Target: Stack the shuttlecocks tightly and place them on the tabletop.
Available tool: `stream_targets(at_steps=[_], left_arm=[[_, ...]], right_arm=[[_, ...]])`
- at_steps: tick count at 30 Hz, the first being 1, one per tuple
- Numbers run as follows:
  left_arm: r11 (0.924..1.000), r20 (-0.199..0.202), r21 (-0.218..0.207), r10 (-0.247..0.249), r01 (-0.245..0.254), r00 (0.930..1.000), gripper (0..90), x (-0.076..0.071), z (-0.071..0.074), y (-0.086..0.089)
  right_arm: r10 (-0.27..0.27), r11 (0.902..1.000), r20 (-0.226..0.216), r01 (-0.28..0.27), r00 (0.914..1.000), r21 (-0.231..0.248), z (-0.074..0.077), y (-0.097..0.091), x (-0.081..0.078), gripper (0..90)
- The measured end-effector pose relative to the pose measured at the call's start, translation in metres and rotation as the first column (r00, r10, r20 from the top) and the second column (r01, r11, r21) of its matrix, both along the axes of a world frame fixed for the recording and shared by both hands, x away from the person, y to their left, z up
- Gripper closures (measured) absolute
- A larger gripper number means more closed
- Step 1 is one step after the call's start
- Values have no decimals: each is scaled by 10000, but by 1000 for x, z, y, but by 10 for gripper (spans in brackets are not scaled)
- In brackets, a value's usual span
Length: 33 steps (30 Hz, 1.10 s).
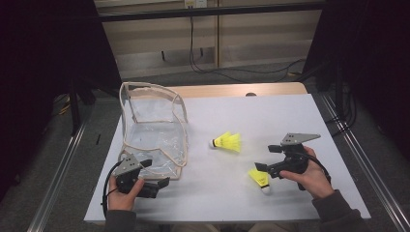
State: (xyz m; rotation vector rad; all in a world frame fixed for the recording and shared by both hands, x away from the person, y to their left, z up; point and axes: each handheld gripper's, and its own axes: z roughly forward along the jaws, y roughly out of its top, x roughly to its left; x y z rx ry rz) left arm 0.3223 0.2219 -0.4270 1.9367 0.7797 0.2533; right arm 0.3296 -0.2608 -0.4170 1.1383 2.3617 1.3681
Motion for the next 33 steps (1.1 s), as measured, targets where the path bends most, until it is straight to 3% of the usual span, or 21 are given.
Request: stream_targets(at_steps=[17, 27, 33], left_arm=[[10000, -9, 7, 13, -13, 10000, 16, 0, 0, 0], [10000, -1, 2, 14, -14, 10000, 16, 0, 0, 0], [10000, 0, 4, 13, -13, 10000, 16, 0, 0, 0]], right_arm=[[1085, 9929, 179, -1074, 9939, -517, -2, 14, -5, 215], [1898, 9759, 236, -1860, 9815, -1141, -4, 18, -8, 450], [2158, 9696, 65, -2135, 9764, -1197, -6, 18, -9, 618]])
